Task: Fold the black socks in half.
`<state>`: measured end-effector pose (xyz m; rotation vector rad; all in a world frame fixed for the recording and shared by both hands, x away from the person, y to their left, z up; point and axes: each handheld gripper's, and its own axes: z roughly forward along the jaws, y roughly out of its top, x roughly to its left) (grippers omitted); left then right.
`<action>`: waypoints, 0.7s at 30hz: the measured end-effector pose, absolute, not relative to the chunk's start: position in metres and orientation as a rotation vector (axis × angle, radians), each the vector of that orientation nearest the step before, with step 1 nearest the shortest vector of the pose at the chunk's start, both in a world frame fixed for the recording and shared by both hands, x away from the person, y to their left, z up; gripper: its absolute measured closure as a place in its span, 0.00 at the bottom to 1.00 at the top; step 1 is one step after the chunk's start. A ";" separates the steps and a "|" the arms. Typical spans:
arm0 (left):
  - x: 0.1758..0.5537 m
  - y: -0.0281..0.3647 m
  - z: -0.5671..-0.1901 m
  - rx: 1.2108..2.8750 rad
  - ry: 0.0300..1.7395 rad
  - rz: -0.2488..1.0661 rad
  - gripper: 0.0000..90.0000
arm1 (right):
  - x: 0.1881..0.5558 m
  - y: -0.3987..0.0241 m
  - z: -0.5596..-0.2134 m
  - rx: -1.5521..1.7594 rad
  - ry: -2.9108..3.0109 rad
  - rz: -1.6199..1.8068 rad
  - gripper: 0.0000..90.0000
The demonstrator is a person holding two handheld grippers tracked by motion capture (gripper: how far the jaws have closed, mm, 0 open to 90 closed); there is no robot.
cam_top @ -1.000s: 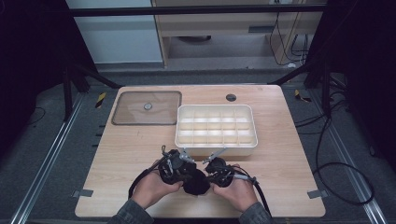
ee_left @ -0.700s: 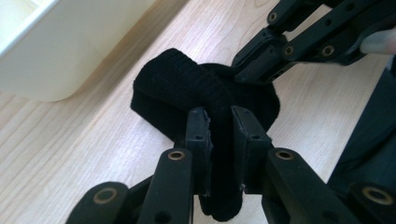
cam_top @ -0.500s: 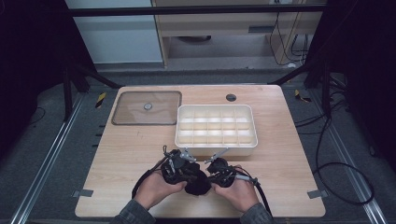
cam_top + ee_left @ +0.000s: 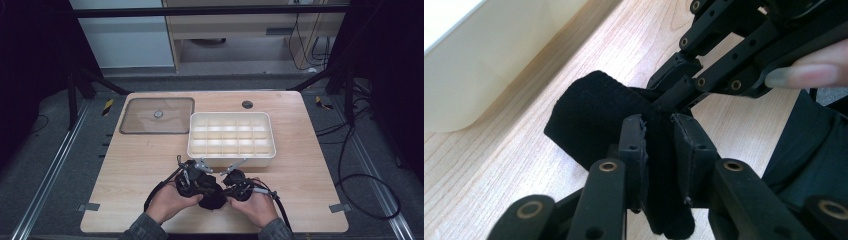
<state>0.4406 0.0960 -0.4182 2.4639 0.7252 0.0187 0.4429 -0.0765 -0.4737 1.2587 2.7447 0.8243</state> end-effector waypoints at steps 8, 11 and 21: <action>0.441 0.093 -0.416 2.445 0.730 0.006 0.82 | 0.443 -0.078 -0.474 1.270 2.743 0.827 0.86; 0.442 0.092 -0.417 2.440 0.731 -0.002 0.81 | 0.442 -0.078 -0.474 1.274 2.741 0.828 0.84; 0.443 0.085 -0.421 2.446 0.728 0.008 0.82 | 0.441 -0.081 -0.476 1.270 2.733 0.828 0.76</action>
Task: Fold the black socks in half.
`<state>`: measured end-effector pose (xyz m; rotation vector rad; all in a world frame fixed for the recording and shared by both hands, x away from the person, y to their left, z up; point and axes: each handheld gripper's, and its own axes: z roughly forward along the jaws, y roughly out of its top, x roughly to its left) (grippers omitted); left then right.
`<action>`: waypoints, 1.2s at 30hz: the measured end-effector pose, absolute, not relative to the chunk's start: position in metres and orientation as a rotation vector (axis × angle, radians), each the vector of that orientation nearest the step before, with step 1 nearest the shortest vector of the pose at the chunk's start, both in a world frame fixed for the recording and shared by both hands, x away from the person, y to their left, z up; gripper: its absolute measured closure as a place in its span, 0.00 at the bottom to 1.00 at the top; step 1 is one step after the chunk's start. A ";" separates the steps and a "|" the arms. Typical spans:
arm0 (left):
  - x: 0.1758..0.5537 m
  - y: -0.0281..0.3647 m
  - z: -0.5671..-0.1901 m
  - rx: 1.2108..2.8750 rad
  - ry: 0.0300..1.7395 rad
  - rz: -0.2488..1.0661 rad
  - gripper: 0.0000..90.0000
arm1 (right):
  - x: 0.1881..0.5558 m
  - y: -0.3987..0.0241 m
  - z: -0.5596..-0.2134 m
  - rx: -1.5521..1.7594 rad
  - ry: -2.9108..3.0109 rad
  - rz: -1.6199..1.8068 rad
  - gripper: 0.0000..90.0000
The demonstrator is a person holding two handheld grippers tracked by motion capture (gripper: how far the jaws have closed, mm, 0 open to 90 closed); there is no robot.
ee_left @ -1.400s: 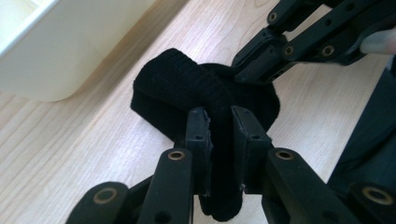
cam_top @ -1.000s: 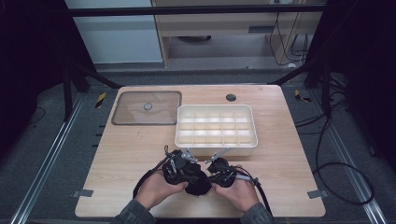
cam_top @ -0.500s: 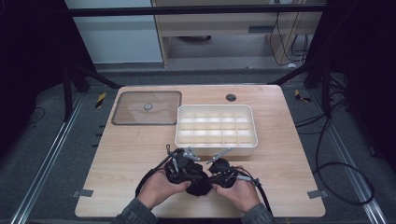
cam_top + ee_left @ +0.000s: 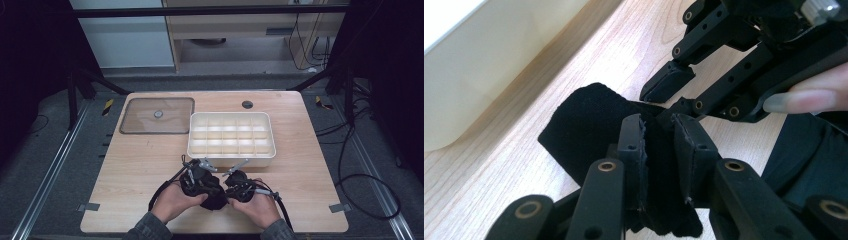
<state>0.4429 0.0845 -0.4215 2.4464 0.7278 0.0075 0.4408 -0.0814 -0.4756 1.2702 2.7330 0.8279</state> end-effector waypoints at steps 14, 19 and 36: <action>0.444 0.074 -0.431 2.468 0.715 0.014 0.82 | 0.435 -0.088 -0.474 1.282 2.722 0.832 0.67; 0.445 0.071 -0.433 2.480 0.716 0.022 0.82 | 0.432 -0.092 -0.473 1.292 2.721 0.827 0.64; 0.447 0.056 -0.444 2.504 0.718 0.031 0.81 | 0.428 -0.108 -0.470 1.303 2.702 0.780 0.53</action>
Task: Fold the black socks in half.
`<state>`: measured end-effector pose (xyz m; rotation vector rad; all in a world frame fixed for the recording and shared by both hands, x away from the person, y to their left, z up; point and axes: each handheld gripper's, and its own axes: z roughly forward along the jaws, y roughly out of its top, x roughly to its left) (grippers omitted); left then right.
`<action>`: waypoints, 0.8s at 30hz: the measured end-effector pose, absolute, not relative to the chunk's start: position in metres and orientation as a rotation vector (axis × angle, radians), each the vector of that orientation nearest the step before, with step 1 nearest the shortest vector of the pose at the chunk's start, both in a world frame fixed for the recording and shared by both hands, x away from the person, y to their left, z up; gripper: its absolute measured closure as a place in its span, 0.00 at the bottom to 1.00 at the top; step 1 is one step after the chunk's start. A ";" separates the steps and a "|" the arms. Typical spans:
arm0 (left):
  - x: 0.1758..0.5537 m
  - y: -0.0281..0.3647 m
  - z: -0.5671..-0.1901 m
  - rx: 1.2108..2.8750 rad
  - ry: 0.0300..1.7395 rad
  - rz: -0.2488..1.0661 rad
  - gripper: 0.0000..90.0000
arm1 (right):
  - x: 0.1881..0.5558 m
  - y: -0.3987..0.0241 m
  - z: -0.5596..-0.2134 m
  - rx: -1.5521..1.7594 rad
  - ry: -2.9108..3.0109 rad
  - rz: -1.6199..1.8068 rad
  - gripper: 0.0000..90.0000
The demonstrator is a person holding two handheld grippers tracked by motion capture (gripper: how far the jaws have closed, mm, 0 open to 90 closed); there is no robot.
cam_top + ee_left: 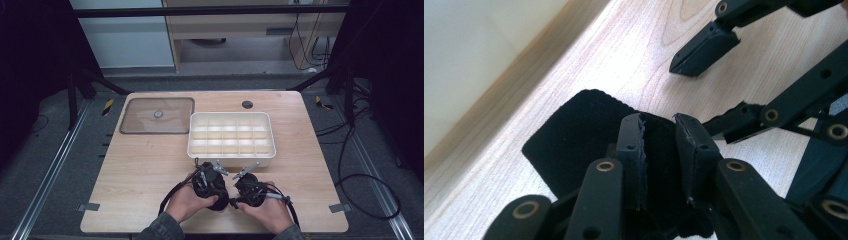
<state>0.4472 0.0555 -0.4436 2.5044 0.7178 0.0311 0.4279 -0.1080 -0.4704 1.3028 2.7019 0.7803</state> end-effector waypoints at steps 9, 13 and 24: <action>0.443 0.046 -0.448 2.523 0.700 0.037 0.77 | 0.429 -0.120 -0.469 1.342 2.672 0.781 0.51; 0.443 0.045 -0.450 2.519 0.702 0.044 0.78 | 0.430 -0.126 -0.468 1.349 2.662 0.770 0.51; 0.441 0.038 -0.456 2.523 0.690 0.064 0.80 | 0.434 -0.136 -0.465 1.378 2.634 0.776 0.50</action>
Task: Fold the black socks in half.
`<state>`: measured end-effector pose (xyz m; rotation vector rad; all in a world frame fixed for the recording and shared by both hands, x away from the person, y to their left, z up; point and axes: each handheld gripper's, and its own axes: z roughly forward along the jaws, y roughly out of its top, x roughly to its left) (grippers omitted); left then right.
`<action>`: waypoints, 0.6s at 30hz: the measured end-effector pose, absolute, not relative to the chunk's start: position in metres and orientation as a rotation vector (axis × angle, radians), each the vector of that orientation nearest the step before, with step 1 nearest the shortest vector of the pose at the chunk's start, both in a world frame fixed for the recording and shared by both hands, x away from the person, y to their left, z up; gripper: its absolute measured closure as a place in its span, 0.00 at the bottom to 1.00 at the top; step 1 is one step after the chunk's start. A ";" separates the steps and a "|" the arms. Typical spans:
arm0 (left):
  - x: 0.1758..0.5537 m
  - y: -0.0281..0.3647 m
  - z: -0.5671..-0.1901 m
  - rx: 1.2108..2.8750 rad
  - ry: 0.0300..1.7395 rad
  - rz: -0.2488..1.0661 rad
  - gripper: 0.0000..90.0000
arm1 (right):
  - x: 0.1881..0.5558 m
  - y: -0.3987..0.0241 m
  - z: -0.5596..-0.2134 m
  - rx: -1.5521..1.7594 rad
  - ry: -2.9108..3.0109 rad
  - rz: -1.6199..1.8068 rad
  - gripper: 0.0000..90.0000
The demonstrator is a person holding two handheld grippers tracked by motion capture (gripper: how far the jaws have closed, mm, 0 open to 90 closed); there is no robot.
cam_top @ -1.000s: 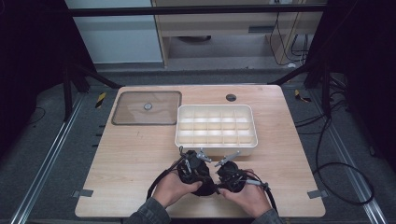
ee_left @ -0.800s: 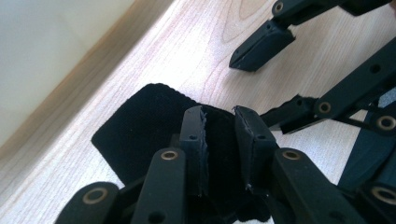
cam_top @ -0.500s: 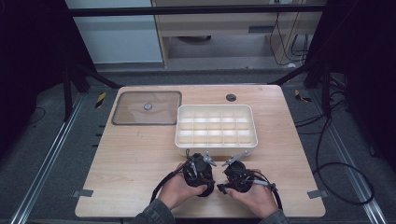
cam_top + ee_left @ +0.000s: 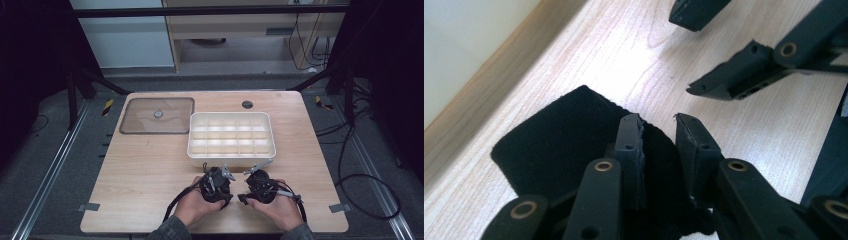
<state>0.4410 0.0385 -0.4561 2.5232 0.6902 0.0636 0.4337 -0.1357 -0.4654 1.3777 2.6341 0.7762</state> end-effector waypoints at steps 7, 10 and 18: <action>0.442 0.044 -0.451 2.491 0.708 0.032 0.71 | 0.435 -0.136 -0.464 1.377 2.626 0.787 0.48; 0.441 0.048 -0.444 2.471 0.719 0.047 0.66 | 0.436 -0.136 -0.461 1.374 2.618 0.787 0.46; 0.439 0.056 -0.426 2.446 0.709 0.081 0.61 | 0.438 -0.136 -0.455 1.379 2.592 0.799 0.42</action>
